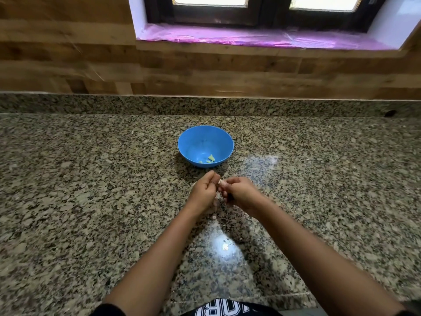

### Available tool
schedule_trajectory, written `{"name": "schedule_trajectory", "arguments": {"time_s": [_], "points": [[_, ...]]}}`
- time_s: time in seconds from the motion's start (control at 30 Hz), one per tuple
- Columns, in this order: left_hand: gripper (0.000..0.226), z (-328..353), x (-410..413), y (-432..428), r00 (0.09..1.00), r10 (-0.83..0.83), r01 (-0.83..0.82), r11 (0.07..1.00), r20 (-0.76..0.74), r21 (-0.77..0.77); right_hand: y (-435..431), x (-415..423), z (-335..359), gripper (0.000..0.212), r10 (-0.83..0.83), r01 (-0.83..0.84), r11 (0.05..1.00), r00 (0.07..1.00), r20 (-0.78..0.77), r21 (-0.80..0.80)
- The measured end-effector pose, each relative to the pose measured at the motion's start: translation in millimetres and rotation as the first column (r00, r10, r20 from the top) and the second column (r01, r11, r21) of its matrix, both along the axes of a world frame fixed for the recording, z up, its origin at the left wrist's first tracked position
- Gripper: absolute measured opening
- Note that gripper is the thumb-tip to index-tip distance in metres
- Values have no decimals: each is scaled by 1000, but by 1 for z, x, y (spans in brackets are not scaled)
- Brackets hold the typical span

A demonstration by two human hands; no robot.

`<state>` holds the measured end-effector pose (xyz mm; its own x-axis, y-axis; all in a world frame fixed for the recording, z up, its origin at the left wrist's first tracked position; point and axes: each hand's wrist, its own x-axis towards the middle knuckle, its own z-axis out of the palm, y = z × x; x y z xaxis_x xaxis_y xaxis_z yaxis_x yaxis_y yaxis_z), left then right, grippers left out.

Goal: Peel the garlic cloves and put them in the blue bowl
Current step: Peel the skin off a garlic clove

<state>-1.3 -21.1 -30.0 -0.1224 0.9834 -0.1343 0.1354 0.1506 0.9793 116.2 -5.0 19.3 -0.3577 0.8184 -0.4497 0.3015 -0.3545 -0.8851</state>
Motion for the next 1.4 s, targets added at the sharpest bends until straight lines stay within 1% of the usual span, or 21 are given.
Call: {"name": "schedule_trajectory", "arguments": {"time_s": [0.03, 0.07, 0.1, 0.13, 0.17, 0.2, 0.27, 0.33, 0.4, 0.43, 0.5, 0.6, 0.67, 0.73, 0.8, 0.87, 0.9, 1.03, 1.2, 1.3, 1.4], "points": [[23, 0, 0, 2, 1000, 14, -13, 1000, 22, -21, 1, -3, -4, 21, 3, -30, 987, 986, 169, 159], [25, 1, 0, 4, 997, 26, -22, 998, 77, -53, 0, -5, -8, 18, -17, -97, 939, 945, 326, 330], [28, 2, 0, 5, 984, 41, -23, 995, 174, -99, 0, -7, -14, 16, -45, -159, 876, 913, 405, 456], [30, 3, 0, 5, 957, 50, -10, 990, 287, -139, 0, -8, -18, 16, -57, -185, 838, 906, 419, 513], [31, 4, -1, 4, 923, 51, 12, 987, 380, -162, 0, -8, -21, 17, -52, -169, 843, 919, 390, 511], [30, 6, -2, 3, 888, 48, 34, 985, 457, -170, 2, -6, -22, 17, -33, -122, 883, 947, 321, 452], [30, 5, -2, 2, 857, 43, 59, 982, 514, -180, 5, -2, -19, 19, 30, -74, 964, 985, 173, 255], [31, 4, -3, 2, 867, 47, 50, 982, 496, -182, 8, 1, -14, 20, 90, -107, 982, 989, 117, 154], [30, 2, -5, 3, 909, 26, 47, 985, 416, -166, 11, 3, -10, 22, 103, -128, 978, 983, 152, 166], [28, 2, -6, 4, 927, 9, 54, 986, 374, -159, 12, 4, -11, 21, 85, -113, 976, 984, 156, 184], [26, 3, -7, 5, 941, -10, 65, 986, 338, -152, 12, 4, -12, 20, 30, -49, 977, 995, 95, 206], [23, 7, -9, 5, 928, -19, 83, 984, 372, -158, 11, 6, -15, 17, -32, 32, 978, 999, 0, 204], [20, 8, -11, 4, 936, -16, 78, 983, 352, -164, 11, 7, -16, 11, -52, 52, 973, 999, -4, 223], [15, 8, -15, 2, 967, -7, 52, 984, 256, -168, 12, 8, -16, 9, -61, 56, 969, 998, 15, 239], [10, 8, -18, 1, 995, 1, 14, 987, 95, -161, 12, 8, -16, 8, -60, 48, 966, 997, 42, 253], [13, 9, -20, 2, 999, 20, -25, 990, -37, -138, 12, 7, -16, 6, -68, 50, 963, 996, 60, 264], [15, 9, -20, 3, 997, 33, -41, 992, -67, -123, 11, 6, -16, 7, -76, 57, 963, 995, 64, 265], [8, 13, -20, 0, 999, 42, -40, 996, 19, -83, 11, 1, -19, 13, -99, 57, 941, 989, 109, 334], [9, 19, -20, -3, 998, 21, -23, 999, -67, -22, 9, -2, -22, 10, -102, -4, 883, 974, 202, 470], [8, 21, -20, -3, 997, 7, -8, 1000, -79, -13, 7, -1, -19, 8, -95, -8, 884, 976, 197, 467], [6, 21, -21, -4, 999, 10, -10, 1000, -33, -20, 7, 0, -15, 11, -89, 11, 903, 983, 163, 429]]}}
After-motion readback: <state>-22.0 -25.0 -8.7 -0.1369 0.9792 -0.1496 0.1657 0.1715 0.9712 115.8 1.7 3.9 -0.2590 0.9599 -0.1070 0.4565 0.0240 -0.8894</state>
